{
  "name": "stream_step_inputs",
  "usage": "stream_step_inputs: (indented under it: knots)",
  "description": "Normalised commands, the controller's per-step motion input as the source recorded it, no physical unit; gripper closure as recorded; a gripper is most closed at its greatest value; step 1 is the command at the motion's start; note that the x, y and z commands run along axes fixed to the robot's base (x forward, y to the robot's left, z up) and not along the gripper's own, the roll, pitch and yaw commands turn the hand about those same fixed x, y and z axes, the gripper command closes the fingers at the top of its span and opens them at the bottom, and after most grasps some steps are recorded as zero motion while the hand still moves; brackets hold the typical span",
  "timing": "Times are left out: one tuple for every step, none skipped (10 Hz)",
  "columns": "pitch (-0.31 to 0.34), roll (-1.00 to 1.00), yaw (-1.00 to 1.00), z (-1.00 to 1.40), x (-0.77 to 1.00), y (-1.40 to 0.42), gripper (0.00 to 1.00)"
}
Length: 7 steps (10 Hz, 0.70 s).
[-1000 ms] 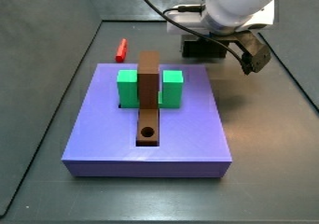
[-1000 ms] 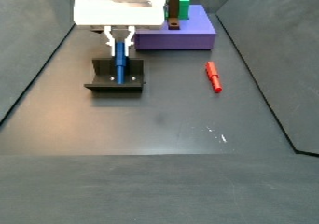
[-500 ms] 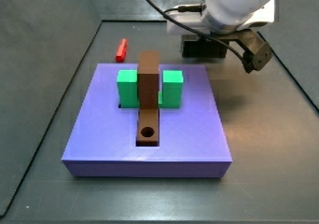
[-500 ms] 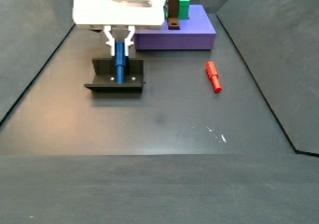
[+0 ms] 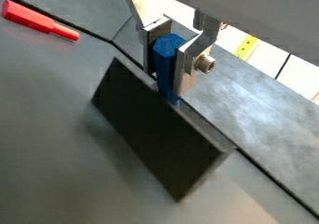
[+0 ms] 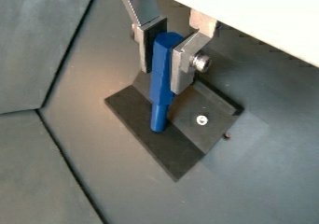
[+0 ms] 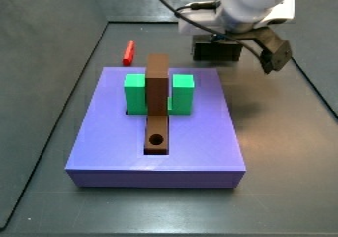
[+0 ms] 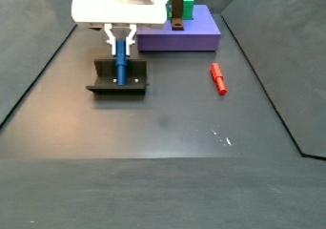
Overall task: Pick up the blue object. Move up. Place the blue object on the fixture. Regrasp the blue object. Move to above the board. Insert the blue object.
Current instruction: Regrasp the blue object, then move to above the board.
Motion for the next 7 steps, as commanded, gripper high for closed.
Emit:
stream_step_inputs:
  knots:
    - [0.000, 0.00, 0.00, 0.00, 0.00, 0.00, 1.00]
    - [0.000, 0.00, 0.00, 0.00, 0.00, 0.00, 1.00]
    - [0.000, 0.00, 0.00, 0.00, 0.00, 0.00, 1.00]
    - [0.000, 0.00, 0.00, 0.00, 0.00, 0.00, 1.00]
    - [0.000, 0.00, 0.00, 1.40, 0.00, 0.00, 1.00]
    - [-0.017, -0.05, 0.06, 1.40, -0.01, -0.04, 1.00]
    - [-0.031, -0.07, 0.04, 1.40, -0.02, -0.03, 1.00]
